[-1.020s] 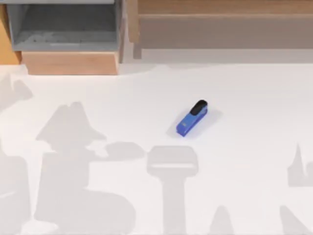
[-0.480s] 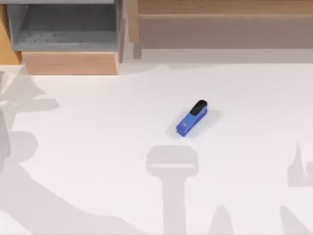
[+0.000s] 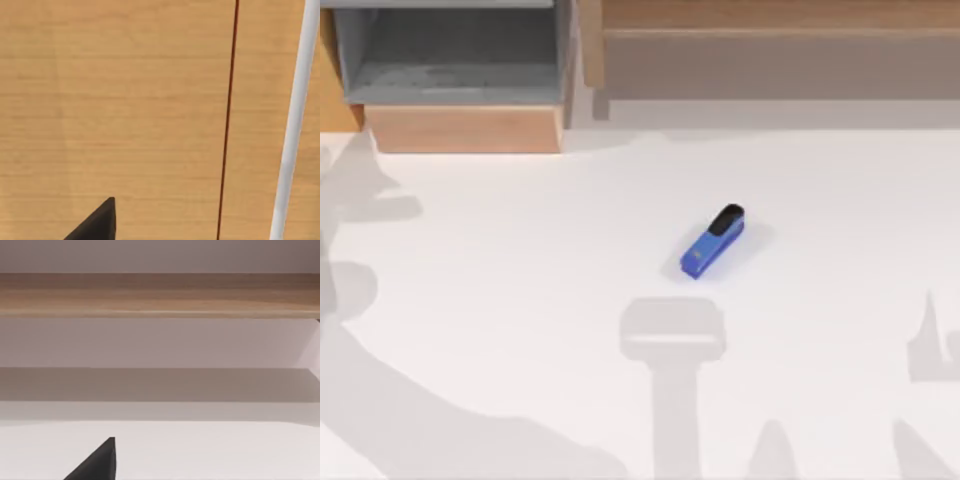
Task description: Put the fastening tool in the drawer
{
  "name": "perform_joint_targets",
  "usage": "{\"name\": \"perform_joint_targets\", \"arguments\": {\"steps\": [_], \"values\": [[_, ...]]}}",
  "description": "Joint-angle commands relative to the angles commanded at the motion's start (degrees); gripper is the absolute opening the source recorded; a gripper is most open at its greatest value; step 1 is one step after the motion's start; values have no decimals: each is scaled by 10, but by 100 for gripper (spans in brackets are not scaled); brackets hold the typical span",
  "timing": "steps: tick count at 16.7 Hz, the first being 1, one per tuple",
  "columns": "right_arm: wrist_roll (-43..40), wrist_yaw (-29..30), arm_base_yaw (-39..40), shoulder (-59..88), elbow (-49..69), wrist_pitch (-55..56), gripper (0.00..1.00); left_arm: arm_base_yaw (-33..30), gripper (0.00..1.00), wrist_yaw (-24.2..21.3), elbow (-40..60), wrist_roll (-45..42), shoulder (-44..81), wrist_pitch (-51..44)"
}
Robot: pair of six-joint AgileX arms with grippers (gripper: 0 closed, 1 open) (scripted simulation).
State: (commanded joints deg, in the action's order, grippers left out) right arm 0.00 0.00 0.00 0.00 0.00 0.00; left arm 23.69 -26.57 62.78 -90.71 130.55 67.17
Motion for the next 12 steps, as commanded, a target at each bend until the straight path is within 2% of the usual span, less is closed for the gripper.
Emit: {"name": "perform_joint_targets", "arguments": {"steps": [11, 12], "values": [[0, 0, 0, 0, 0, 0, 100, -11, 100, 13, 68, 0, 32, -33], [0, 0, 0, 0, 0, 0, 100, -11, 92, 13, 68, 0, 32, -33]]}}
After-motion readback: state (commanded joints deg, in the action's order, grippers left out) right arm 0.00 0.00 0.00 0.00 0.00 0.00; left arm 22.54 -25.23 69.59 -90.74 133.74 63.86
